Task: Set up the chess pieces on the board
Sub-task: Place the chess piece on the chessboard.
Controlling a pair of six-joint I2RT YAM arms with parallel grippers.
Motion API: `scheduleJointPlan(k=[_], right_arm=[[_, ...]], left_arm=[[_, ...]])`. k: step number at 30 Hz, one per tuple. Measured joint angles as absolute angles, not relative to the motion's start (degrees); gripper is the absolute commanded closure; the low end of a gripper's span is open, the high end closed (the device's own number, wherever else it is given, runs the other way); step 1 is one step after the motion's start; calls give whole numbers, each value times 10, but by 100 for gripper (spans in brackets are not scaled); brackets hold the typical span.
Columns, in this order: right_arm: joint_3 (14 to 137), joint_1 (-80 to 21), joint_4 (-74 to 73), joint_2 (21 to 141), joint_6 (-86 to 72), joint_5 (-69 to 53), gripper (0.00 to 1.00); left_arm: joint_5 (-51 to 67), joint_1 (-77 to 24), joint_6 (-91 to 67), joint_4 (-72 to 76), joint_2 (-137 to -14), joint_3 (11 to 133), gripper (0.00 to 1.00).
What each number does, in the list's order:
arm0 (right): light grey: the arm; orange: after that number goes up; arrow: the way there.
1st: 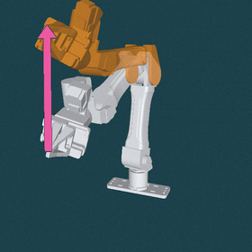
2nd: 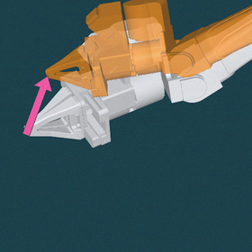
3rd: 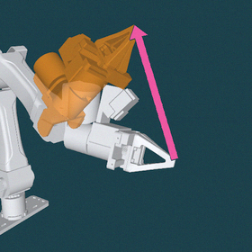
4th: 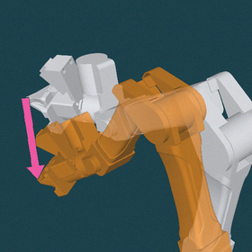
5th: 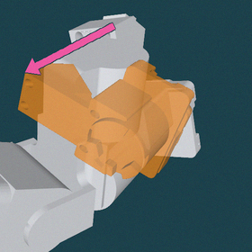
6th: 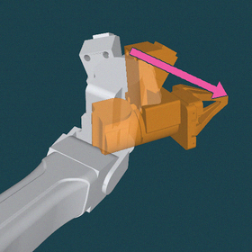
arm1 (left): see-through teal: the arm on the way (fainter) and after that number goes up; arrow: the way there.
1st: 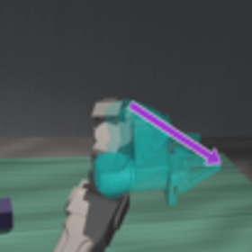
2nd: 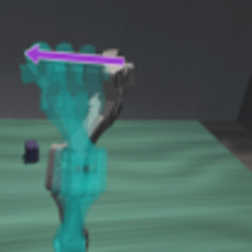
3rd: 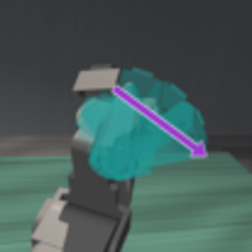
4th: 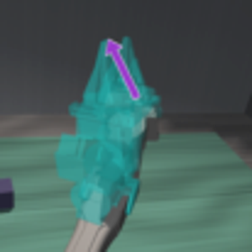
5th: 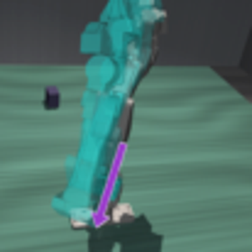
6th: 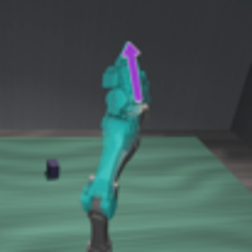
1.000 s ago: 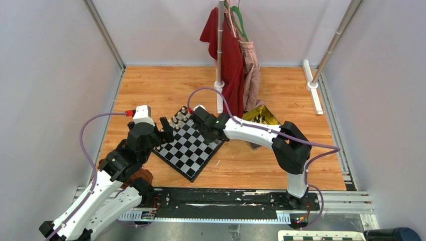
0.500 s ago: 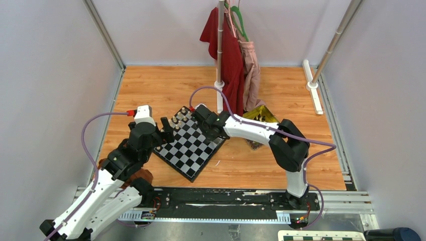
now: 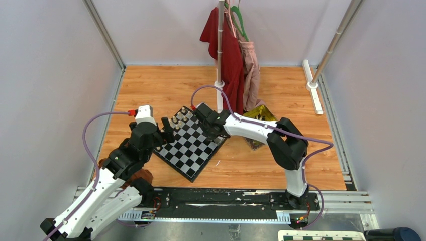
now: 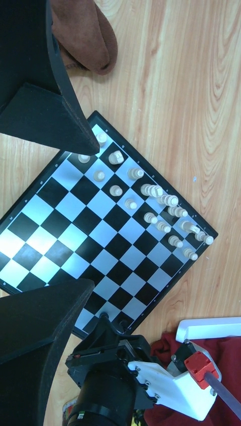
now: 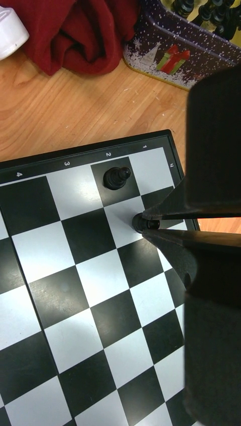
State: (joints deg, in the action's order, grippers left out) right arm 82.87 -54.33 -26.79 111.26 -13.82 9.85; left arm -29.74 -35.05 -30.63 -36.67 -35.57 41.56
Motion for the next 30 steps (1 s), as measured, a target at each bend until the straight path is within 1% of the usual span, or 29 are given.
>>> scheduleJointPlan(k=[27, 30], right_arm=[[840, -532, -261, 1127, -136, 85, 100], [840, -532, -261, 1127, -136, 85, 97]], left_arm=[[-298, -350, -306, -366, -365, 413, 0], [-298, -350, -306, -366, -365, 413, 0]])
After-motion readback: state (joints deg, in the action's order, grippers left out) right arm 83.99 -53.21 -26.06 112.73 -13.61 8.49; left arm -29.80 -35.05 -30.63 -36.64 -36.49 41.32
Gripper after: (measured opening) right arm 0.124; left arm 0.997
